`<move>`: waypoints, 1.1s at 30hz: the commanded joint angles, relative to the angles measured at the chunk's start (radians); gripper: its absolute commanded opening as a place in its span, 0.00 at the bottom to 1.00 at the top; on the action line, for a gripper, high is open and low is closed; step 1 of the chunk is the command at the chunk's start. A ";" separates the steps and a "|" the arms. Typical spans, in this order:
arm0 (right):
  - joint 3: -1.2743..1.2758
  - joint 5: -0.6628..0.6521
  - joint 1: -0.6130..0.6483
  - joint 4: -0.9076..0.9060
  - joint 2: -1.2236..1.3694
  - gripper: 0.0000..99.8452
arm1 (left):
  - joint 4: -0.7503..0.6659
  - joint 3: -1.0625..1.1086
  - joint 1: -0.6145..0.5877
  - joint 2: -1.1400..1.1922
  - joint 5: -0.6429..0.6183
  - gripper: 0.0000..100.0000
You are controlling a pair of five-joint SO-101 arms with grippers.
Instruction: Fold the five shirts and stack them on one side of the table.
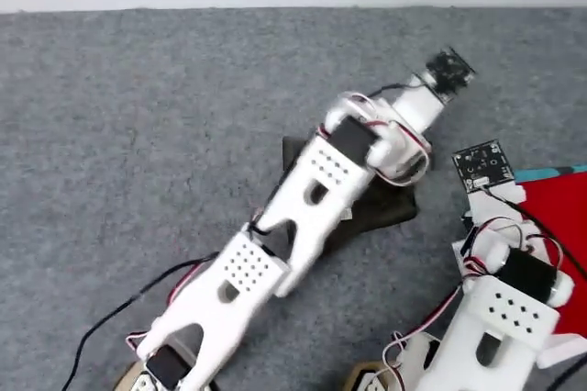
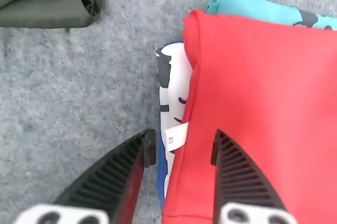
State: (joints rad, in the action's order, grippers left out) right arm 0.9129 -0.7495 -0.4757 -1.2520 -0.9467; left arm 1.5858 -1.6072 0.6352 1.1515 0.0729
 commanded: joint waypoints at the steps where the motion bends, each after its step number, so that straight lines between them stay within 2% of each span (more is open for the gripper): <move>1: -0.043 0.072 0.090 0.002 -0.015 0.19 | 0.092 -0.067 -0.184 -0.118 0.074 0.17; 3: -0.044 0.130 0.209 0.033 -0.007 0.19 | 0.161 -0.064 -0.273 -0.107 0.086 0.17; 5: -0.043 0.190 0.355 0.090 0.002 0.18 | 0.169 -0.051 -0.327 -0.064 0.084 0.17; 8: -0.044 0.259 0.575 0.197 0.071 0.18 | 0.166 -0.044 -0.351 0.026 0.084 0.17; 11: -0.049 0.287 0.700 0.309 0.194 0.18 | 0.158 -0.048 -0.353 0.120 0.084 0.17; 15: -0.143 0.288 0.737 0.432 0.389 0.18 | 0.149 -0.048 -0.354 0.212 0.087 0.17; 19: -0.331 0.295 0.776 0.476 0.613 0.18 | 0.074 -0.048 -0.367 0.262 0.086 0.17; 22: -0.473 0.365 0.794 0.506 0.779 0.18 | 0.066 -0.048 -0.382 0.272 0.086 0.17; 26: -0.629 0.445 0.796 0.521 1.009 0.18 | 0.066 -0.048 -0.400 0.275 0.086 0.17; 33: -0.770 0.445 0.762 0.433 1.279 0.18 | 0.068 -0.044 -0.400 0.278 0.084 0.17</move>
State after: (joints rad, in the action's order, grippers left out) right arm 0.2041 -0.3168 0.3084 -0.7871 0.2931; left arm 1.6686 -1.6103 0.2654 1.4323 0.1496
